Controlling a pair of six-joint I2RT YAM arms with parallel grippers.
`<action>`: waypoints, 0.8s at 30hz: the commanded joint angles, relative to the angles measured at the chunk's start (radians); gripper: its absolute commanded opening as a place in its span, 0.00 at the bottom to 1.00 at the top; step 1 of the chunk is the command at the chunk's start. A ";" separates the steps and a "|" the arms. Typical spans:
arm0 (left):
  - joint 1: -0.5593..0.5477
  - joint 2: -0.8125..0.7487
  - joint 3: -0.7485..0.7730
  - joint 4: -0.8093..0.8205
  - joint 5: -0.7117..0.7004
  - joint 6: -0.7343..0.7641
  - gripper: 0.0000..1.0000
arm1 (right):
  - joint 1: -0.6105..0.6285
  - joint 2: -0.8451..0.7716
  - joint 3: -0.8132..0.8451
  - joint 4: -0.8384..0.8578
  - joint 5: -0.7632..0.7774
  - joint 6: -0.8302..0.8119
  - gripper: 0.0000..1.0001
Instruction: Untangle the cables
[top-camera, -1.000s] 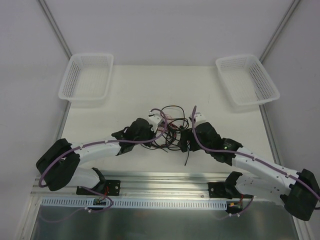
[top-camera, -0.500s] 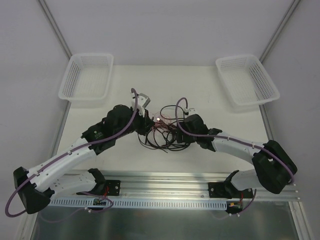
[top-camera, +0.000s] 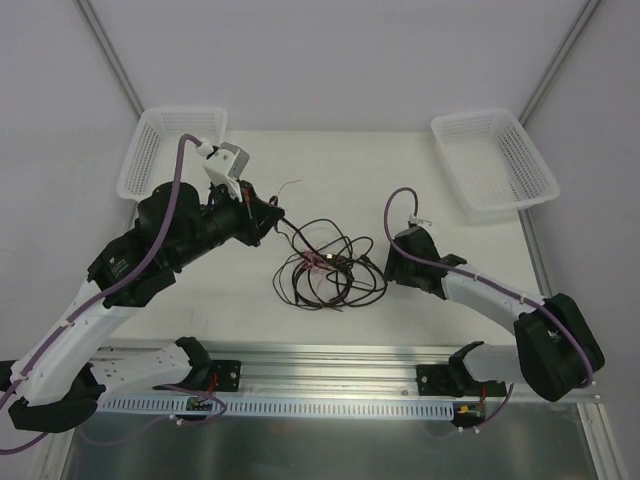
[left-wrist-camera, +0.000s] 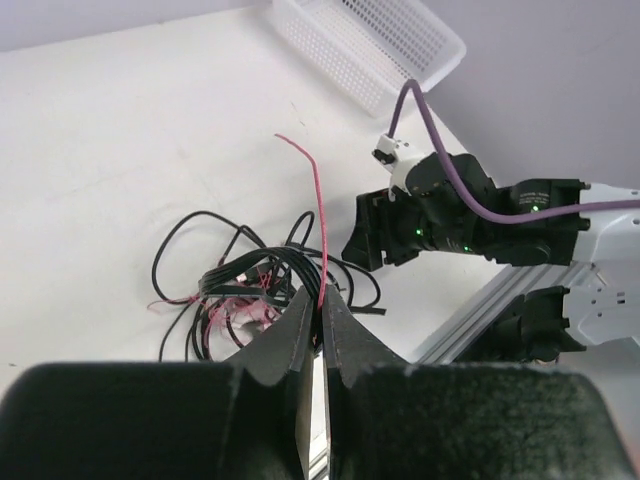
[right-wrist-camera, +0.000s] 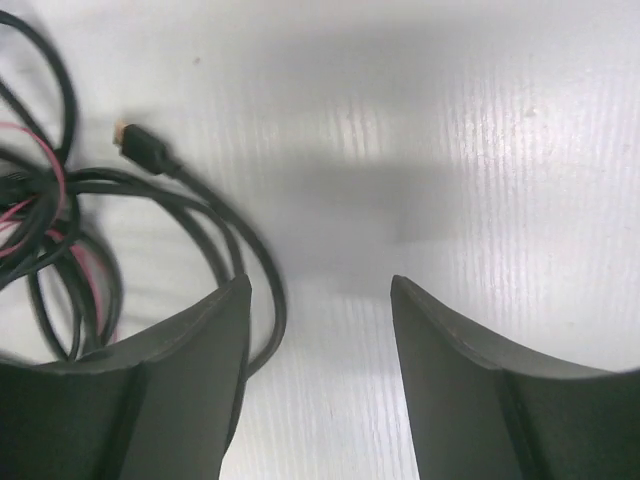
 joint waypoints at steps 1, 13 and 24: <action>-0.004 0.012 0.030 -0.066 -0.040 -0.005 0.00 | 0.000 -0.117 0.019 -0.050 0.011 -0.034 0.62; -0.004 0.186 -0.320 0.092 -0.021 -0.118 0.02 | 0.198 -0.430 0.096 -0.059 -0.143 -0.233 0.70; -0.006 0.226 -0.393 0.202 0.083 -0.164 0.92 | 0.254 -0.554 -0.001 -0.075 -0.094 -0.194 0.71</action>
